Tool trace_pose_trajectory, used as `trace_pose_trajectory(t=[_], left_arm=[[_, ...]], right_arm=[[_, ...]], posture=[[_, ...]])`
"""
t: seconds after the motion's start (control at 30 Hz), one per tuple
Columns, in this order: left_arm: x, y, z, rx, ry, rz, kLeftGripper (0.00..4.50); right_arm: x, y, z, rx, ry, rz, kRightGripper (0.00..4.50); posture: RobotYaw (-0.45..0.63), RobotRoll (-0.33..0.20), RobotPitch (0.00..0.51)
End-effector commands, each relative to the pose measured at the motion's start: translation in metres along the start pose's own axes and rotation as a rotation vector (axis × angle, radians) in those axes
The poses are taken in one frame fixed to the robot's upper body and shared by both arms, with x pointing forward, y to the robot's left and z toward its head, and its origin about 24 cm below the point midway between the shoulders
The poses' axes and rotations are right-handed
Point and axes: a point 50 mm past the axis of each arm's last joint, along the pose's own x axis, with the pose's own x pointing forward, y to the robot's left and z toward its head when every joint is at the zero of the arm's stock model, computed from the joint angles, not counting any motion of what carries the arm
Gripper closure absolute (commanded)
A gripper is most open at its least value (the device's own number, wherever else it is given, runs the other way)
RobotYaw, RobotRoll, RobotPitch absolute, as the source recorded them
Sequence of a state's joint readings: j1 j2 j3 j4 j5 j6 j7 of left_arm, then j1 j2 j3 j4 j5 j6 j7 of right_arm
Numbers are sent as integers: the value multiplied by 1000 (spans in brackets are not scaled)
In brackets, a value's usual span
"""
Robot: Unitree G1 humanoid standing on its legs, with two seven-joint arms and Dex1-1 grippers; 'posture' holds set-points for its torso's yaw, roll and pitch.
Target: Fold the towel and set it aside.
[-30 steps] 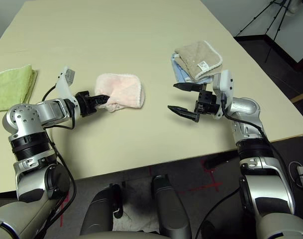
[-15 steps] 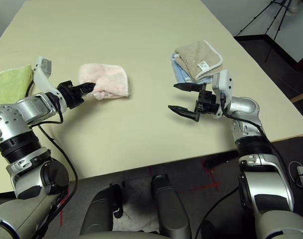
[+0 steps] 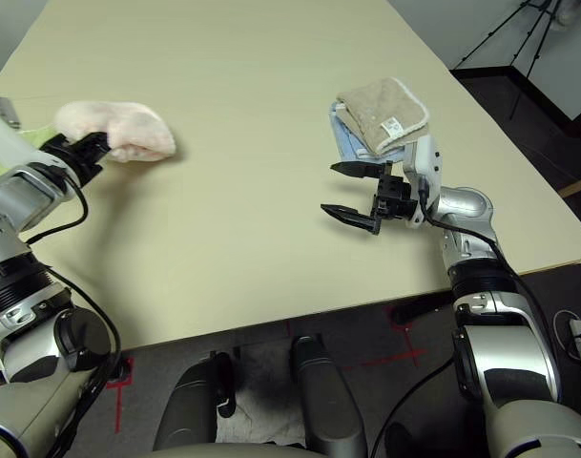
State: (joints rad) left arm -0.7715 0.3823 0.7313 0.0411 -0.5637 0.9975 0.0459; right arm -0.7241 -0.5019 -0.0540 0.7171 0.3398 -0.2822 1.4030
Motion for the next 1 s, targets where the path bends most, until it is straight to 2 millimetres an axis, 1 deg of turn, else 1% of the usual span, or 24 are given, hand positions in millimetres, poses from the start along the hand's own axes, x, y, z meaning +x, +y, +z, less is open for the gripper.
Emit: trace_pose_trajectory(t=[0.03, 0.13, 0.27, 0.43, 0.73, 0.9, 1.0], left_arm=[[-1, 18, 14, 13, -98, 115, 4488], [-2, 20, 22, 58, -152, 132, 4488], [-3, 17, 36, 73, -243, 130, 4488], [-2, 15, 45, 127, -285, 106, 4488], [4, 5, 72, 197, -356, 63, 4488], [6, 3, 77, 202, -368, 52, 4488], [5, 7, 79, 220, -380, 68, 4488]], right_arm=[[-1, 2, -4, 9, 12, 11, 0], [-2, 2, -5, 11, 13, 15, 0], [-1, 2, -5, 13, 15, 20, 0], [0, 2, -5, 15, 15, 27, 0], [4, 3, -6, 20, 10, 37, 0], [4, 4, -7, 23, 9, 39, 0], [3, 5, -7, 25, 11, 39, 0]], posture=[[-48, 0, 186], [-44, 0, 184], [-43, 0, 184], [-34, 0, 180], [-28, 0, 180], [-32, 0, 184], [-34, 0, 186]])
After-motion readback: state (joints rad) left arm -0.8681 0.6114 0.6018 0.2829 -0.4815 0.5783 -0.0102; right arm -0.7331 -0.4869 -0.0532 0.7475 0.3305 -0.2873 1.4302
